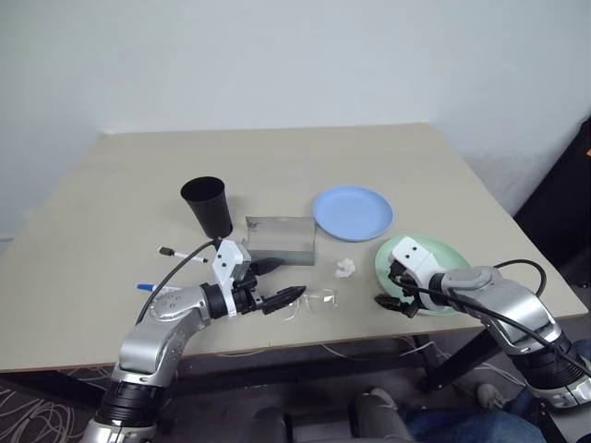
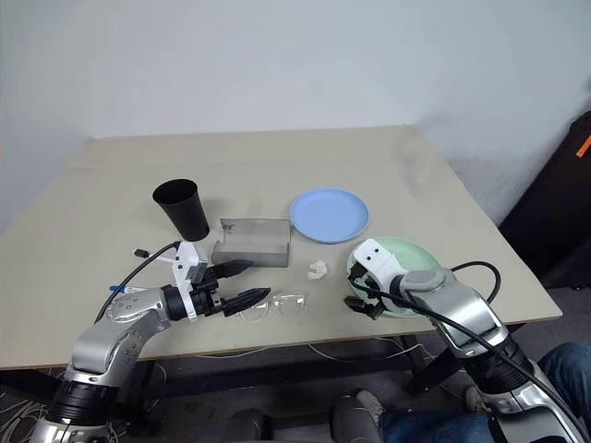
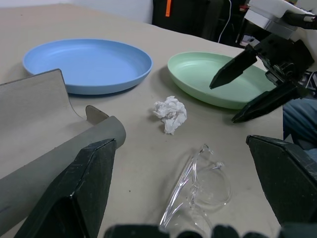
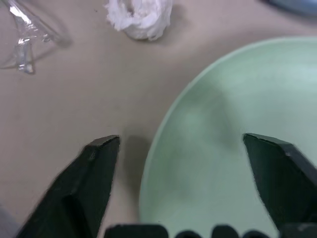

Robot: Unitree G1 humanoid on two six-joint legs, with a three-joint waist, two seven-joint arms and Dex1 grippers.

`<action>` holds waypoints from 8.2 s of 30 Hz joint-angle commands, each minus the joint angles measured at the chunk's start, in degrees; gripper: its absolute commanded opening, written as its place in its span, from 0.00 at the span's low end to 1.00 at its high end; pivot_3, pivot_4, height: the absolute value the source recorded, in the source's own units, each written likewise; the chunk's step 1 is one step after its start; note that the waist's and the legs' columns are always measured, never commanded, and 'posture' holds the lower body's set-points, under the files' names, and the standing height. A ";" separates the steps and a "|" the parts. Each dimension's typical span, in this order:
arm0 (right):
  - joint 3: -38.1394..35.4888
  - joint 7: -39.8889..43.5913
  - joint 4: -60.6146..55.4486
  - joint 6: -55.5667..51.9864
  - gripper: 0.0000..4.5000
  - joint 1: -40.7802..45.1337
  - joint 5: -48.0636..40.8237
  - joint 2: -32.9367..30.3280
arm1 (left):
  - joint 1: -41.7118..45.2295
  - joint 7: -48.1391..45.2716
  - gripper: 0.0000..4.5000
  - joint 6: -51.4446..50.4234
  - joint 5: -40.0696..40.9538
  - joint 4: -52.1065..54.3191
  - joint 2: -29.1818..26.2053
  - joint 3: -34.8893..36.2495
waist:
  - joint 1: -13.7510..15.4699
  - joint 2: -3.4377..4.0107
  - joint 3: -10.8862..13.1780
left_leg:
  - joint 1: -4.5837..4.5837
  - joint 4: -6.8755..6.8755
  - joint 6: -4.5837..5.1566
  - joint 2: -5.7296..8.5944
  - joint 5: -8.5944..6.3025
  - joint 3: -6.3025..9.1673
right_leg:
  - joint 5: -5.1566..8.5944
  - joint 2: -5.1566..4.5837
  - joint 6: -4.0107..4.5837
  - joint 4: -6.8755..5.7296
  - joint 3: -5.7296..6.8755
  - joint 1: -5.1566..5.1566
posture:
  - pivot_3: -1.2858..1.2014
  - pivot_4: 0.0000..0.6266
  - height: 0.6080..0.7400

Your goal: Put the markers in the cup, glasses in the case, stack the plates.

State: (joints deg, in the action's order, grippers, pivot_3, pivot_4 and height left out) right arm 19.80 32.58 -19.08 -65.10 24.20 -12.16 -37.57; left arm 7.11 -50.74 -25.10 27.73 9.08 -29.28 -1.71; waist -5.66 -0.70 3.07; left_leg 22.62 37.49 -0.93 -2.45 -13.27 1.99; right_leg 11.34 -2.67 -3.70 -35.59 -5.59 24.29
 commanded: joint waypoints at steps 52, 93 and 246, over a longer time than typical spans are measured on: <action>0.00 10.19 70.28 67.76 0.01 32.70 17.76 18.89 | 2.90 0.35 1.00 1.67 -1.76 0.96 0.55 -0.62 | -0.23 -0.05 0.07 | -0.01 -0.01 0.05 0.03 0.02 0.03 | -0.09 0.03 -0.10 -0.08 -0.02 -0.03 | 0.52 0.00 1.00; -7.73 29.99 44.83 45.18 0.82 18.77 10.76 14.18 | 3.41 0.31 1.00 3.13 -2.61 -0.85 -0.94 1.26 | -0.20 0.07 0.04 | -0.12 0.25 0.05 0.02 0.04 0.09 | -0.10 0.07 -0.06 -0.26 -0.01 -0.18 | 0.52 0.00 1.00; -12.54 19.07 46.68 56.97 0.99 8.05 4.38 23.65 | 40.27 -37.88 0.01 17.29 -30.29 -38.68 -0.96 -24.95 | -0.21 0.11 0.04 | -0.11 0.48 0.12 0.01 0.08 0.16 | -0.19 0.15 -0.04 -0.29 -0.08 -0.34 | 0.52 0.00 1.00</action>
State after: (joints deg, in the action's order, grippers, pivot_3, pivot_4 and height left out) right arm 8.39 52.07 28.48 -9.24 30.74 -6.80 -14.04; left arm 45.95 -88.58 -7.99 -2.26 -30.79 -29.71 -27.79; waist -5.87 -0.59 3.10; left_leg 22.51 37.98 -0.81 -2.44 -13.20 2.13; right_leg 11.15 -2.51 -3.74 -35.89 -5.67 23.95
